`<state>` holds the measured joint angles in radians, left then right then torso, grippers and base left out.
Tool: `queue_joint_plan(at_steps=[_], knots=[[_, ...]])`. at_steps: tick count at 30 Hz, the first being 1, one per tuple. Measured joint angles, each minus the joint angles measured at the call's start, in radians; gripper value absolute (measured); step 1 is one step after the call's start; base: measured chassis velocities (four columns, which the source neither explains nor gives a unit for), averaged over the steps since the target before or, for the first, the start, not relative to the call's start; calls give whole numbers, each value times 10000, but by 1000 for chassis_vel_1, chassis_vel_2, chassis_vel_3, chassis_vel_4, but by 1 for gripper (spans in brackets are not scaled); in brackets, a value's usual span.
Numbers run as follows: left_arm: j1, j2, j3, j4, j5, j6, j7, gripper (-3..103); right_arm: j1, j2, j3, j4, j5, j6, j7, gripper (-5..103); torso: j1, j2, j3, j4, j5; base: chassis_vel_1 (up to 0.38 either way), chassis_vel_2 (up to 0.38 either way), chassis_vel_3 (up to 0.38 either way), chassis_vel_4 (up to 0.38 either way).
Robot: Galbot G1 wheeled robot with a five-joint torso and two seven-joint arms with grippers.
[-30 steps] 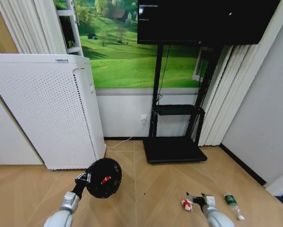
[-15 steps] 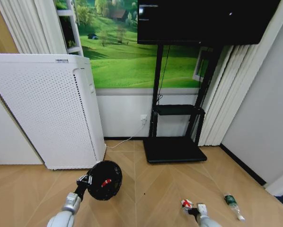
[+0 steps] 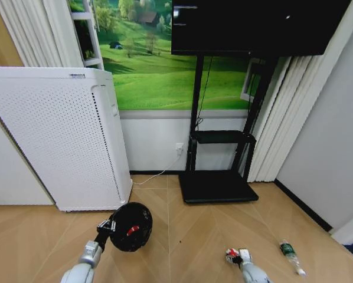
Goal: Pick up the trash bin and place the garbage on the floor into it.
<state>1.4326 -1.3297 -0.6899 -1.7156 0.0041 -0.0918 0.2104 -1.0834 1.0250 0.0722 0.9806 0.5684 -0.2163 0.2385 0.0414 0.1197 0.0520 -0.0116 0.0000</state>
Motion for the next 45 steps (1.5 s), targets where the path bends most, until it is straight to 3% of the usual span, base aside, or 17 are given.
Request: queue_joint_plan(at_steps=[3, 6, 11, 12, 15, 16, 17, 20, 23, 25, 29, 32, 34, 36, 42, 44, 45], knots=[[-2, 0, 0, 27, 20, -24, 2, 6, 23, 10, -18, -78, -32, 9, -96, 101, -1, 0, -1, -1, -3, 0, 0, 0, 0], [39, -24, 2, 60, 50, -75, 2, 6, 179, 162, -27, -306, -132, 69, -161, 91, -2, 3, -2, -2, -12, 0, 0, 0, 0], [89, -46, 0, 103, 84, -152, 4, 6, 294, 326, -4, -541, -245, 194, -226, 86, -3, 5, -3, 2, -9, 0, 0, 0, 0], [94, -46, -10, 115, 84, -166, 4, 6, 274, 326, 15, -533, -263, 220, -286, 76, -3, 4, -4, 4, -4, 0, 0, 0, 0], [94, -46, -18, 125, 84, -180, 4, 6, 245, 317, 33, -507, -265, 224, -307, 76, -3, 5, -3, 5, 0, 0, 0, 0, 0], [93, -44, -23, 131, 84, -183, 4, 6, 226, 312, 44, -489, -265, 225, -313, 65, -3, 5, -3, 6, 2, 0, 0, 0, 0], [93, -44, -23, 131, 84, -183, 4, 6, 226, 312, 44, -489, -265, 225, -313, 65, -3, 5, -3, 6, 2, 0, 0, 0, 0], [87, -42, -32, 142, 84, -189, 4, 6, 176, 295, 79, -454, -266, 226, -312, 48, -3, 4, -3, 9, 4, 0, 0, 0, 0], [84, -42, -35, 149, 84, -193, 4, 6, 138, 283, 110, -435, -267, 226, -302, 43, -3, 4, -3, 9, 4, 0, 0, 0, 0], [48, -51, -27, 189, 86, -210, 4, 6, -75, 233, 266, -328, -317, 225, -233, 33, -3, 3, -2, 1, 1, 0, 0, 0, 0], [34, -63, 1, 195, 92, -216, 4, 6, -238, 171, 367, -144, -289, 223, -135, 29, -3, 2, 0, 0, 3, 0, 0, 0, 0], [12, -64, 51, 136, 94, -217, 2, 6, -721, -171, 568, 972, 308, -112, 129, 28, 3, -4, 4, -8, 16, 0, 0, 0, 0], [-22, -90, 150, 35, 90, -218, -18, 6, -1233, -566, 977, 2718, 1090, -326, 384, 28, 2, -3, 2, -1, -1, 0, 0, 0, 0], [-29, -104, 177, 17, 90, -218, -20, 6, -1334, -653, 1071, 3059, 1202, -288, 395, 28, 2, -3, 2, 1, 2, 0, 0, 0, 0], [-134, -168, 451, -89, 130, -218, -32, 6, -2070, -1294, 1671, 5039, 1679, 352, -50, 28, 2, -3, 0, -4, 0, 0, 0, 0, 0], [-265, -509, 609, -191, 256, -194, -73, 6, -2586, -1804, 1724, 7048, 1249, 2503, -2141, 28, 1, -1, 0, 6, 3, 0, 0, 0, 0], [-265, -509, 609, -191, 256, -194, -73, 6, -2586, -1804, 1724, 7048, 1249, 2503, -2141, 28, 1, -1, 0, 6, 3, 0, 0, 0, 0]])
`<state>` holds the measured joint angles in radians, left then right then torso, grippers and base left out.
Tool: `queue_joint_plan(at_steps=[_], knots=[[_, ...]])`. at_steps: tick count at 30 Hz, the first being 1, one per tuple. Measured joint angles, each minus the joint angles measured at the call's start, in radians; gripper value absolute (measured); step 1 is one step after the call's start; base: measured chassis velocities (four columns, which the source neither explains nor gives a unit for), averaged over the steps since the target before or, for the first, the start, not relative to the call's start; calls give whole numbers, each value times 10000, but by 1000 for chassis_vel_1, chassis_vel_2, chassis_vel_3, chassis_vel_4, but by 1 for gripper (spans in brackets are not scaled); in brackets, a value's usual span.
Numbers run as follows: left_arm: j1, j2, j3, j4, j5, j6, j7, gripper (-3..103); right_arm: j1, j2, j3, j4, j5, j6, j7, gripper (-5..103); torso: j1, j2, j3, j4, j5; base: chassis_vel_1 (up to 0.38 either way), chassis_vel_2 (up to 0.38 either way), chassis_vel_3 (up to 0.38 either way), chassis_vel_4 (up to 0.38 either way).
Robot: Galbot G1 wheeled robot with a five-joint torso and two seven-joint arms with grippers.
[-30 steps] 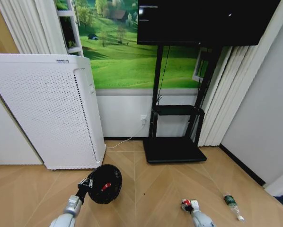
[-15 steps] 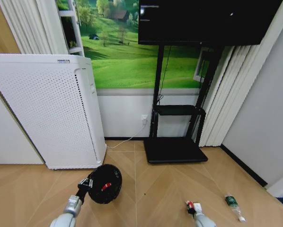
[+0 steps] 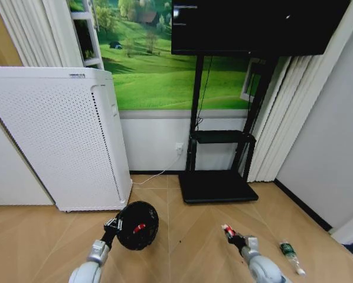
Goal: Pick up the trash bin and place the garbage on the floor into it.
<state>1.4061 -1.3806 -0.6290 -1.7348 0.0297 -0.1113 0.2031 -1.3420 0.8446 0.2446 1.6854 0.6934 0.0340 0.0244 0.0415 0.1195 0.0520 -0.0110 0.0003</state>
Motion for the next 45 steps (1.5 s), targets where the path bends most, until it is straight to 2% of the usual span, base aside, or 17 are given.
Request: queue_joint_plan(at_steps=[2, 3, 4, 6, 9, 16, 25, 32, 34, 36, 37, 40, 45], knots=[[-108, -102, 134, 4, 48, 19, -19, 6, -225, -95, 33, 714, -36, 591, -707, 28, -1, 1, -1, -3, -2, 0, 0, 0, 0], [-108, -102, 134, 4, 48, 19, -19, 6, -225, -95, 33, 714, -36, 591, -707, 28, -1, 1, -1, -3, -2, 0, 0, 0, 0], [-199, -188, 295, 55, 99, 29, -27, 6, -382, -154, 32, 1265, -99, 1103, -1293, 28, 0, 1, -1, -9, -2, 0, 0, 0, 0], [-361, -268, 574, 250, 218, 36, -29, 6, -502, -190, -103, 1869, -214, 1666, -1968, 28, -1, 1, 0, -6, -4, 0, 0, 0, 0], [-575, -343, 884, 454, 411, 36, -36, 6, -483, -184, -381, 2189, -499, 1975, -2338, 28, -1, 1, -1, -6, -2, 0, 0, 0, 0], [-941, -697, 1515, 790, 764, 40, -125, 6, 350, 104, -1356, 1688, -1377, 2327, -2614, 28, -1, 1, 0, -4, 0, 0, 0, 0, 0], [-1190, -1124, 2157, 1313, 1281, 44, -161, 6, 1460, 739, -2391, 390, -1648, 2568, -2658, 28, -1, 2, 0, -6, -3, 0, 0, 0, 0], [-1257, -1330, 2308, 1507, 1524, 32, -179, 6, 2146, 1225, -2982, -315, -1810, 2645, -2559, 28, 0, 2, 0, -3, -3, 0, 0, 0, 0], [-1269, -1354, 2315, 1523, 1545, 25, -179, 6, 2162, 1250, -3043, -358, -1811, 2631, -2528, 25, -1, 2, 0, -3, -3, 0, 0, 0, 0], [-1301, -1388, 2326, 1545, 1563, 16, -179, 6, 2161, 1271, -3074, -414, -1812, 2530, -2517, 36, -1, 2, 0, -5, -3, 0, 0, 0, 0], [-1301, -1388, 2326, 1545, 1563, 16, -179, 6, 2161, 1271, -3074, -414, -1812, 2530, -2517, 36, -1, 2, 0, -5, -3, 0, 0, 0, 0], [-1378, -1417, 2326, 1594, 1567, 6, -179, 6, 2142, 1261, -3043, -485, -1817, 2437, -2521, 52, -1, 2, 0, -6, -3, 0, 0, 0, 0], [-1422, -1424, 2319, 1634, 1567, -5, -179, 6, 2148, 1250, -3023, -500, -1817, 2401, -2522, 62, 0, 2, 0, -5, -3, 0, 0, 0, 0]])
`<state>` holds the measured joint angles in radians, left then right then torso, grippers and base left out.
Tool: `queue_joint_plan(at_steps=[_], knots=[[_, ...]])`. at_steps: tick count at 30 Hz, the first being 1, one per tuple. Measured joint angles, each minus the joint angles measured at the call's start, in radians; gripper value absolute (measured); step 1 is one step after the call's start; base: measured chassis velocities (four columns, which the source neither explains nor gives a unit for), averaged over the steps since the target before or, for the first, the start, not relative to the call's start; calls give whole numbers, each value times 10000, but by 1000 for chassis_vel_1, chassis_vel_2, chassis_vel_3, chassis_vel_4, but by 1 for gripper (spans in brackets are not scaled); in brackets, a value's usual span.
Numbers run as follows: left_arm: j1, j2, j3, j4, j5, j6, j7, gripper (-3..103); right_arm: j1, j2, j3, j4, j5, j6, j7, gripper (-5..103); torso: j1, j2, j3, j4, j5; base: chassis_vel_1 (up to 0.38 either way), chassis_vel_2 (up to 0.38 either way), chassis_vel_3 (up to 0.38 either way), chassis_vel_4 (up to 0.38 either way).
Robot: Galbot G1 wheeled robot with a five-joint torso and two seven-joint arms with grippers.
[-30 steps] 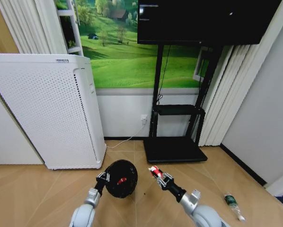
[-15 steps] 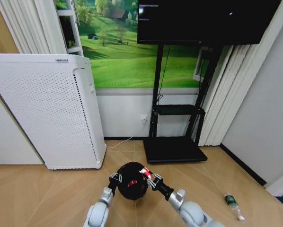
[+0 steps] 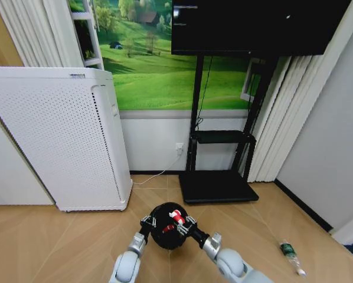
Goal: Pick up the trash bin and place the garbage on the floor into it.
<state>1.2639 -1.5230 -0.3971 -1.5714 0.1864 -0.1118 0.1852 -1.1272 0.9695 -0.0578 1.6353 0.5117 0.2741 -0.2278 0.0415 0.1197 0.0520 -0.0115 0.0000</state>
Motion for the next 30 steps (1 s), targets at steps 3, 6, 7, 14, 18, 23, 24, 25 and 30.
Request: queue_joint_plan(at_steps=[3, 6, 7, 14, 18, 23, 24, 25, 30], knots=[[-28, -3, -2, 18, 0, -6, 0, 6, 21, -10, 4, -6, 5, -31, 7, 73, 0, 1, 0, 0, 0, 0, 0, 0, 0], [-57, -10, -21, 36, -5, -14, 1, 6, 30, -11, 23, -41, 17, -59, 62, 90, 0, 0, 0, 0, 0, 0, 0, 0, 0], [-57, -10, -21, 36, -5, -14, 1, 6, 30, -11, 23, -41, 17, -59, 62, 90, 0, 0, 0, 0, 0, 0, 0, 0, 0], [265, 220, -333, -325, -330, 68, -15, 6, -381, -109, 860, 148, 186, -523, 912, 100, -2, 1, -1, 0, -1, 0, 0, 0, 0], [487, 337, -585, -488, -450, 82, -32, 6, -623, -151, 1223, 110, 297, -832, 1527, 100, -2, 0, -1, 0, -1, 0, 0, 0, 0], [879, 602, -1265, -1026, -857, 115, -40, 6, -984, -79, 2226, -130, 335, -1367, 2257, 100, -2, 1, -1, 0, -1, 0, 0, 0, 0], [967, 699, -1499, -1202, -1023, 158, -57, 6, -1043, -13, 2510, -252, 236, -1503, 2456, 100, -2, 0, -1, 0, -1, 0, 0, 0, 0], [967, 699, -1499, -1202, -1023, 158, -57, 6, -1043, -13, 2510, -252, 236, -1503, 2456, 100, -2, 0, -1, 0, -1, 0, 0, 0, 0], [1370, 1107, -2211, -1997, -1621, 322, -116, 6, -1552, 27, 3594, -157, 153, -1746, 2917, 100, -2, 0, -1, 1, 3, 0, 0, 0, 0]])
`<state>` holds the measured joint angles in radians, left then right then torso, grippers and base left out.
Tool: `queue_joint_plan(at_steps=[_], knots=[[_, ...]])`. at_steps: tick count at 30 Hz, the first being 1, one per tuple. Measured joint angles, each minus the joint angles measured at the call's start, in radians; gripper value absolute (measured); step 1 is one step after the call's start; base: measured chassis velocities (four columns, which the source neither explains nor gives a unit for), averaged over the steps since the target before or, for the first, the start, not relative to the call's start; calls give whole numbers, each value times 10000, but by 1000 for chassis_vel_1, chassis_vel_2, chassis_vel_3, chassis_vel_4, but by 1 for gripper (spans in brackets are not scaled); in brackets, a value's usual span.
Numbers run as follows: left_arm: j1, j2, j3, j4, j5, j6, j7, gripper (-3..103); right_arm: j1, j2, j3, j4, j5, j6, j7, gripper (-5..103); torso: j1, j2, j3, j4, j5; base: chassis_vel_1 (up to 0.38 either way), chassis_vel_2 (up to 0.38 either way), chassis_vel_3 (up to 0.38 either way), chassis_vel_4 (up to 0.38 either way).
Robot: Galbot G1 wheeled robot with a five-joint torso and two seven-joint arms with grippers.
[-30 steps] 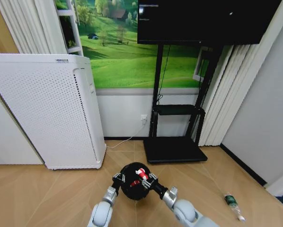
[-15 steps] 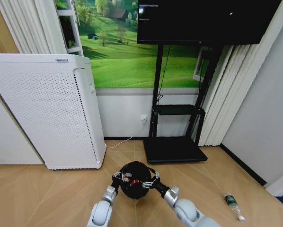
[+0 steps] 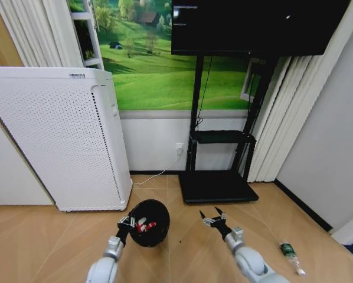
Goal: Pick up the trash bin and place the garbage on the floor into it.
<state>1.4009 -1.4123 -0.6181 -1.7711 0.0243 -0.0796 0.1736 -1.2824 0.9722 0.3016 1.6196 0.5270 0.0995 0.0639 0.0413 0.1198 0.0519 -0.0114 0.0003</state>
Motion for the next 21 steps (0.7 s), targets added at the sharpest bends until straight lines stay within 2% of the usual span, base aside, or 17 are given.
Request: queue_joint_plan(at_steps=[4, 12, 21], knots=[[229, 145, -360, -556, -185, 67, -12, 6, -406, -65, 959, 270, 56, -215, 355, 100, 0, 0, -1, -3, -4, 0, 0, 0, 0], [712, 111, -662, -1406, -327, 218, -23, 6, -1184, -118, 2477, 559, 217, -337, 406, 100, 0, 0, -1, -3, -3, 0, 0, 0, 0], [1013, 249, -1110, -1636, -409, 145, -18, 6, -1402, 55, 2759, 460, 214, -248, 211, 100, 0, 0, -1, -1, -3, 0, 0, 0, 0]])
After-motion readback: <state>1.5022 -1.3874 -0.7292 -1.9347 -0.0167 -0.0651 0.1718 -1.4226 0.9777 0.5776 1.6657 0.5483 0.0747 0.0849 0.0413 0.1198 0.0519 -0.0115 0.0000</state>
